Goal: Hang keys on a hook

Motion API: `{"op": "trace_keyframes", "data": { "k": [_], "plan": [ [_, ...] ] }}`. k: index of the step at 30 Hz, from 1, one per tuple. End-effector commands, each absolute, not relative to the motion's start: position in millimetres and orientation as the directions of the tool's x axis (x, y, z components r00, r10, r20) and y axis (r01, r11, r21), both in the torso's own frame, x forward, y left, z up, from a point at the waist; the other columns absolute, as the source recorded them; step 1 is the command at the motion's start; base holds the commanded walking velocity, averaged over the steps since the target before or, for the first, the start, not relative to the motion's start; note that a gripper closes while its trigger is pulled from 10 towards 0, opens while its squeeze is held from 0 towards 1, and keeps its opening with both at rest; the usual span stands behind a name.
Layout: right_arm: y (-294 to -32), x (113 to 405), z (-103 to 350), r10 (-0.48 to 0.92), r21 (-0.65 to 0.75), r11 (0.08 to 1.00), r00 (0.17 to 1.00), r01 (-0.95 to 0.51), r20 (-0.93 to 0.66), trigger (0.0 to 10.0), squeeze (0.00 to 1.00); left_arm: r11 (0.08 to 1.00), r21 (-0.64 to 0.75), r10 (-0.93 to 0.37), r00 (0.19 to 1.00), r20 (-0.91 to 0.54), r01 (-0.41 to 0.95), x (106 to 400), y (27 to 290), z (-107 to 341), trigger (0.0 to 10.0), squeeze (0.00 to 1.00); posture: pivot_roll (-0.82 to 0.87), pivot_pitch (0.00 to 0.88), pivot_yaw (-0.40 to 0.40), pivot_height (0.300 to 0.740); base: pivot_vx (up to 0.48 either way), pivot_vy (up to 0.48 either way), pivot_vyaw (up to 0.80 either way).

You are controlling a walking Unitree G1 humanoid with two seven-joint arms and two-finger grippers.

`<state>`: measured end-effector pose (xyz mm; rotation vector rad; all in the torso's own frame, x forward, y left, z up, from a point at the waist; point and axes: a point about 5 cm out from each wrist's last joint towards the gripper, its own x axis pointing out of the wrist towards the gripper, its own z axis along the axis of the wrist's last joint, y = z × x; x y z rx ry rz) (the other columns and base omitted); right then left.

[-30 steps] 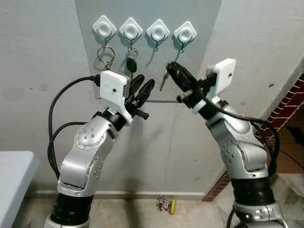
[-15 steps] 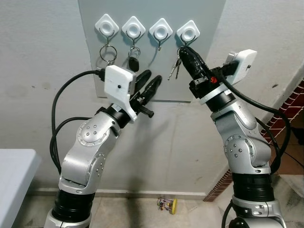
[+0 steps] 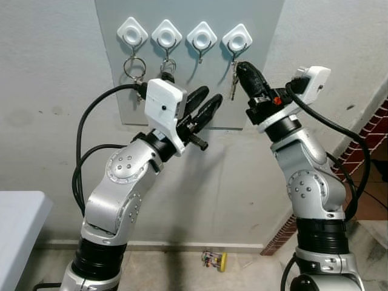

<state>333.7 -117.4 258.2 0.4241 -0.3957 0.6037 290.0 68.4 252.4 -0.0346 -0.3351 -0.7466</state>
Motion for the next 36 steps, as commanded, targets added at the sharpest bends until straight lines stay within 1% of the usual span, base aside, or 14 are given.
{"op": "trace_keyframes", "data": {
  "k": [1, 21, 23, 26, 30, 33, 36],
  "plan": [
    [-120, 338, 265, 0.444, 0.274, 0.741, 0.754, -0.613, 0.485, 10.0, 0.00, 0.726, 0.106, -0.671, 0.666, 0.327, 0.680, 288, 67, 260, 10.0, 0.00, -0.04, 0.051, -0.003, 0.740, 0.000, 0.000, 0.00],
    [-115, 345, 270, 0.464, 0.267, 0.723, 0.734, -0.637, 0.497, 10.0, 0.00, 0.733, 0.102, -0.662, 0.672, 0.331, 0.672, 285, 68, 261, 10.0, 0.00, -0.03, 0.058, -0.008, 0.740, 0.000, 0.000, 0.00],
    [-115, 346, 269, 0.465, 0.268, 0.725, 0.738, -0.634, 0.490, 10.0, 0.00, 0.734, 0.102, -0.662, 0.673, 0.330, 0.672, 285, 69, 261, 10.0, 0.00, -0.03, 0.058, -0.008, 0.740, 0.000, 0.000, 0.00],
    [-119, 346, 258, 0.455, 0.275, 0.748, 0.769, -0.604, 0.449, 10.0, 0.00, 0.737, 0.101, -0.658, 0.676, 0.331, 0.668, 285, 70, 262, 10.0, 0.00, -0.02, 0.060, -0.011, 0.740, 0.000, 0.000, 0.00],
    [-119, 345, 253, 0.465, 0.275, 0.746, 0.770, -0.607, 0.437, 10.0, 0.00, 0.739, 0.100, -0.656, 0.678, 0.332, 0.667, 285, 69, 261, 10.0, 0.00, -0.02, 0.062, -0.012, 0.740, 0.000, 0.000, 0.00],
    [-117, 344, 251, 0.477, 0.273, 0.740, 0.766, -0.615, 0.431, 10.0, 0.00, 0.737, 0.097, -0.658, 0.676, 0.332, 0.669, 285, 69, 262, 10.0, 0.00, -0.03, 0.062, -0.009, 0.740, 0.000, 0.000, 0.00],
    [-115, 342, 256, 0.488, 0.260, 0.724, 0.740, -0.639, 0.462, 10.0, 0.00, 0.735, 0.098, -0.659, 0.675, 0.332, 0.671, 285, 69, 262, 10.0, 0.00, -0.03, 0.061, -0.008, 0.740, 0.000, 0.000, 0.00]
  ]
}}
